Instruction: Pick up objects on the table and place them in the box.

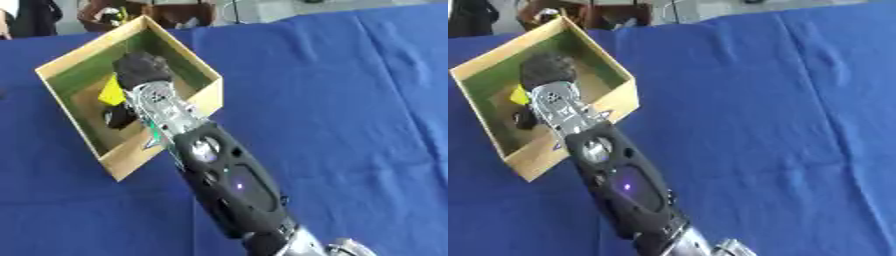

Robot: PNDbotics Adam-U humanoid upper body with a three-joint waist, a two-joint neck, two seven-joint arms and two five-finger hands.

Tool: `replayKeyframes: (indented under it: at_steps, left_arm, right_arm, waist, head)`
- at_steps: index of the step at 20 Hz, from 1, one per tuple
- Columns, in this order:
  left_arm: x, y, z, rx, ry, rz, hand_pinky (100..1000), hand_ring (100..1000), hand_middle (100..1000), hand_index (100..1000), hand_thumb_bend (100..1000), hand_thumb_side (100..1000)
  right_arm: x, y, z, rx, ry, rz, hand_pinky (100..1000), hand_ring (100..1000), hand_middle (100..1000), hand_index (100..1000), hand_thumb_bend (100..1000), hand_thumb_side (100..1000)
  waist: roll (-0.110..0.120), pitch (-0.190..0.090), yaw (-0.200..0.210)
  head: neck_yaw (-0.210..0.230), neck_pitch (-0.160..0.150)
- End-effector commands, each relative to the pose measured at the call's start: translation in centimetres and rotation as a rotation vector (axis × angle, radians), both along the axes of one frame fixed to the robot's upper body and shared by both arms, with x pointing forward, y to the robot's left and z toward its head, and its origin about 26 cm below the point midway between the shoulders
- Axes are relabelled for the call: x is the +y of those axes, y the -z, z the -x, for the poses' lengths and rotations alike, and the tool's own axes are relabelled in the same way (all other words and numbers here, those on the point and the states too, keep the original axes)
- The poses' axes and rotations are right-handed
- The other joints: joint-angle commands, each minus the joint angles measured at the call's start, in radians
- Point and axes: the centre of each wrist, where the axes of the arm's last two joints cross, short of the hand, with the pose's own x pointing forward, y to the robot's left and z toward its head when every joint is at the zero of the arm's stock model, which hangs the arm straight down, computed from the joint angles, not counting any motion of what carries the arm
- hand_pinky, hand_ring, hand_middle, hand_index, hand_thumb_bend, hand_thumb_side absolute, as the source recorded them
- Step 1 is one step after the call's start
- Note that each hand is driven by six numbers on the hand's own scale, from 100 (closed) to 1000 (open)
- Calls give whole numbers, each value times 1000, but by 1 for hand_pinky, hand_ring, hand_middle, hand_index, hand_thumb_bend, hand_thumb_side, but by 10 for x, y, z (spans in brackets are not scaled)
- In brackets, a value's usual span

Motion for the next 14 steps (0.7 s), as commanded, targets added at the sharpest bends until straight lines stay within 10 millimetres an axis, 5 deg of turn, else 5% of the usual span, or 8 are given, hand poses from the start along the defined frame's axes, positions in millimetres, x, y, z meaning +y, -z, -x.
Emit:
replayKeyframes:
  at_steps: [1,4,7,10,11,13,14]
  left_arm:
    - [-1,-7,3,-29,10,-12,684,857,766,824,100,989]
    - [-1,-7,3,-29,10,-13,685,857,766,824,100,988]
    - [-1,-7,3,-27,12,-14,685,857,766,824,100,989]
    - [-1,-7,3,-27,12,-14,685,858,766,824,100,988]
    - [-1,-7,3,-27,13,-14,685,858,766,824,100,989]
    - [-1,-7,3,-27,14,-14,685,858,766,824,100,989]
    - [-1,-6,3,-27,14,-14,686,858,766,824,100,989]
  right_arm:
    - [9,-9,7,-42,10,-4,722,720,479,564,100,465]
    - [10,-10,8,-44,17,3,743,757,591,680,122,532]
    - [10,-13,8,-59,23,20,779,817,739,808,314,638]
    - [10,-17,9,-79,43,35,800,852,788,857,449,705]
    - [10,-18,9,-83,49,41,813,879,814,880,559,747]
    - [11,-19,10,-87,57,52,815,882,818,884,573,750]
    - [11,-19,10,-87,61,56,834,927,855,924,686,752]
  waist:
    - [2,-19,6]
    - [2,-19,8]
    - [2,-19,7]
    - [3,-20,7]
    - [3,-20,7]
    - [4,-21,6]
    - [4,-21,6]
  head:
    - [-5,-14]
    - [-6,-15]
    - [-7,-16]
    - [-8,-15]
    - [-9,-14]
    - [-10,-14]
    - [-10,-13]
